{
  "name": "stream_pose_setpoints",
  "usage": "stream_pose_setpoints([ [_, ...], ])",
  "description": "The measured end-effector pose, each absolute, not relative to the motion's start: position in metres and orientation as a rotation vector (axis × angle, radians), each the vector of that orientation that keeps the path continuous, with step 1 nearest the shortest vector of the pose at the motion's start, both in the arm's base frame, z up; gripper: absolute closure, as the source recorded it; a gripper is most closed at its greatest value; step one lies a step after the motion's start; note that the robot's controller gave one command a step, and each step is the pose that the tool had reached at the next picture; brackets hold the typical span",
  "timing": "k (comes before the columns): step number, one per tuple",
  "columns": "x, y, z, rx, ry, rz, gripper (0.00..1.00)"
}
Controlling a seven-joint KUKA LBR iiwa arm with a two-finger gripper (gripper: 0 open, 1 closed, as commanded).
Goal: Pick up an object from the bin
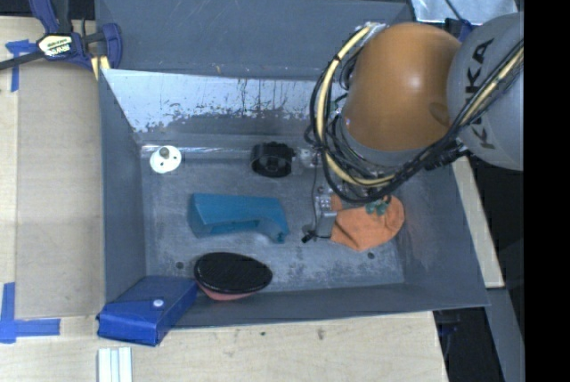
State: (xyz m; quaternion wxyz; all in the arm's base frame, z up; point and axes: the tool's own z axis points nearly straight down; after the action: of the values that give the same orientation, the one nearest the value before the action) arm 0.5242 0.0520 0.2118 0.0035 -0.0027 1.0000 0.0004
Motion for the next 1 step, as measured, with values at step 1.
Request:
stream_pose_setpoints([
  [1, 0.5267, 0.0579, 0.2358, 0.077, 3.149, -0.002, 0.0],
])
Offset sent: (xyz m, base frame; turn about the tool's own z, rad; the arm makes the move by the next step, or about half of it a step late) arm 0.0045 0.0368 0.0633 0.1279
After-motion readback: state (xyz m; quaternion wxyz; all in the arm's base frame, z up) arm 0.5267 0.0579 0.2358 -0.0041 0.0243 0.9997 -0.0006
